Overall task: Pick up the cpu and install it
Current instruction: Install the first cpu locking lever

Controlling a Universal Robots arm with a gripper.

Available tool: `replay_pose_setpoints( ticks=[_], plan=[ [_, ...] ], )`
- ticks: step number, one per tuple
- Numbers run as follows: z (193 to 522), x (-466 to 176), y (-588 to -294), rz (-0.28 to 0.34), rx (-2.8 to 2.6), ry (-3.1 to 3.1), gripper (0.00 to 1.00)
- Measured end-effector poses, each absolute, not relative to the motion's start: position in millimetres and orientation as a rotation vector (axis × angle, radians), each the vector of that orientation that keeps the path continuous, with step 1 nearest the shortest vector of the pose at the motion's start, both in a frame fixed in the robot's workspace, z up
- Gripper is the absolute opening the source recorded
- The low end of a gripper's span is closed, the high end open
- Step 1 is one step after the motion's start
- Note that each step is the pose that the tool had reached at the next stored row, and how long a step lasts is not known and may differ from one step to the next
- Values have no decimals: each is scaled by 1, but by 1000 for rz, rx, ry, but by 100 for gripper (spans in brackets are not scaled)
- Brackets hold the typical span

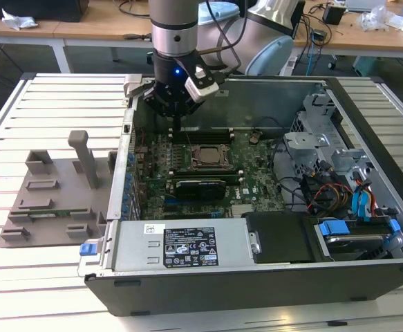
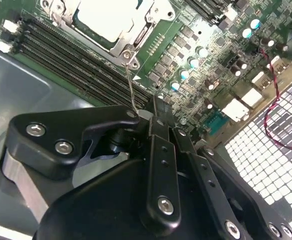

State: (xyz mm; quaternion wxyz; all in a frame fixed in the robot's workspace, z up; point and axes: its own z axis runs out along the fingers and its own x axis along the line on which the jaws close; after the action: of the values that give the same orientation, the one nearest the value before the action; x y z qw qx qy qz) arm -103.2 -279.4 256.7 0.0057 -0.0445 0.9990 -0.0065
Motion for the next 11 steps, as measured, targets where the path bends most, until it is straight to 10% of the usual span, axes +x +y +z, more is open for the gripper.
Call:
replay_pose_setpoints(
  ticks=[11],
  plan=[
    [257,-92,-279,-19,-138,3130,11]
  ],
)
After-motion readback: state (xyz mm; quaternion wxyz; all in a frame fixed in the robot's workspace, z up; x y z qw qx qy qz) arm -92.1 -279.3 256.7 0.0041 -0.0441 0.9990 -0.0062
